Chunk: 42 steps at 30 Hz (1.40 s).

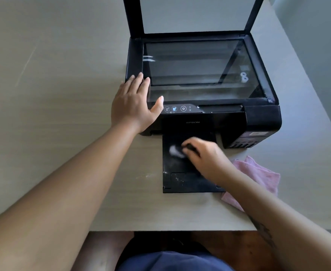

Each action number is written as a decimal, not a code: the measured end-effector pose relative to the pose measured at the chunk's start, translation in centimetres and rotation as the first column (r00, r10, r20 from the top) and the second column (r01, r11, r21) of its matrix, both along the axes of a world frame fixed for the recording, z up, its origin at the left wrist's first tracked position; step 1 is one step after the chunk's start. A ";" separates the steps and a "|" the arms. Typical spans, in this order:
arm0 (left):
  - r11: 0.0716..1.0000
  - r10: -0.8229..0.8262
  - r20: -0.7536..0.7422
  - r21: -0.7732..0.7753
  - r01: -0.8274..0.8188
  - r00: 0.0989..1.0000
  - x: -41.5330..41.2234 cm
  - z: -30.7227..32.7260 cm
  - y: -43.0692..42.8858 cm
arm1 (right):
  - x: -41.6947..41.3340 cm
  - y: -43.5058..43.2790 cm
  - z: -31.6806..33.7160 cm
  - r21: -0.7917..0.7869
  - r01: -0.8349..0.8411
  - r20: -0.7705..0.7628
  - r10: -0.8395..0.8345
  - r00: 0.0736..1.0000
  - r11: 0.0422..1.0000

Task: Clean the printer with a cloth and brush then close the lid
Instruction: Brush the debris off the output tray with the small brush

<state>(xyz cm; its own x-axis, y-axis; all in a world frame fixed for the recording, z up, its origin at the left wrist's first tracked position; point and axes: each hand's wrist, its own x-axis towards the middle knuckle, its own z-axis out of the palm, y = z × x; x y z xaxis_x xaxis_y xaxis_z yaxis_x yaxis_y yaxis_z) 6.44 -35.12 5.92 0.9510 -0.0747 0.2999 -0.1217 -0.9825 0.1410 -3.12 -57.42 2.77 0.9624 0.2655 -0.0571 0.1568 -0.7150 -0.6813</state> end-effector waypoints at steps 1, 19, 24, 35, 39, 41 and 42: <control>1.000 -0.001 0.002 -0.001 0.001 1.000 0.0 0.1 -0.1 | 0.2 -0.2 0.0 -0.016 0.152 0.086 -0.150 0.985 0.988; 0.998 -0.063 -0.022 -0.023 0.062 0.998 0.1 -0.1 0.3 | -5.3 5.1 1.1 -0.297 0.390 0.057 -0.392 0.918 0.872; 0.997 -0.071 -0.025 -0.022 0.071 0.997 0.1 0.0 0.4 | -5.8 5.9 1.5 -0.134 0.380 0.033 -0.380 0.925 0.915; 1.000 -0.016 -0.017 0.011 0.016 1.000 0.0 0.1 0.0 | -6.9 2.2 1.3 -0.169 0.042 -0.113 -0.062 0.992 0.985; 1.000 0.004 -0.030 0.008 -0.004 1.000 0.2 0.1 0.2 | -6.2 0.8 1.0 -0.231 0.075 0.049 -0.066 0.997 0.970; 1.000 0.010 -0.032 0.014 -0.009 0.999 0.1 0.0 0.2 | -6.4 0.9 0.8 -0.266 -0.089 0.000 0.092 0.996 0.960; 1.000 0.007 -0.032 0.016 -0.006 0.999 0.1 -0.1 0.2 | -6.7 1.5 1.2 -0.206 -0.169 -0.076 0.156 0.985 0.964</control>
<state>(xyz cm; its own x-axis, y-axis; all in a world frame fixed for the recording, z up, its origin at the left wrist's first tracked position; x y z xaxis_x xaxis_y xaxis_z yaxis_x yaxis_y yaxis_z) 6.57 -34.90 5.85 0.9607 -0.0730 0.2680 -0.1109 -0.9854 0.1292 -9.84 -55.95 3.94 0.9005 0.3941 -0.1839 0.2473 -0.8118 -0.5291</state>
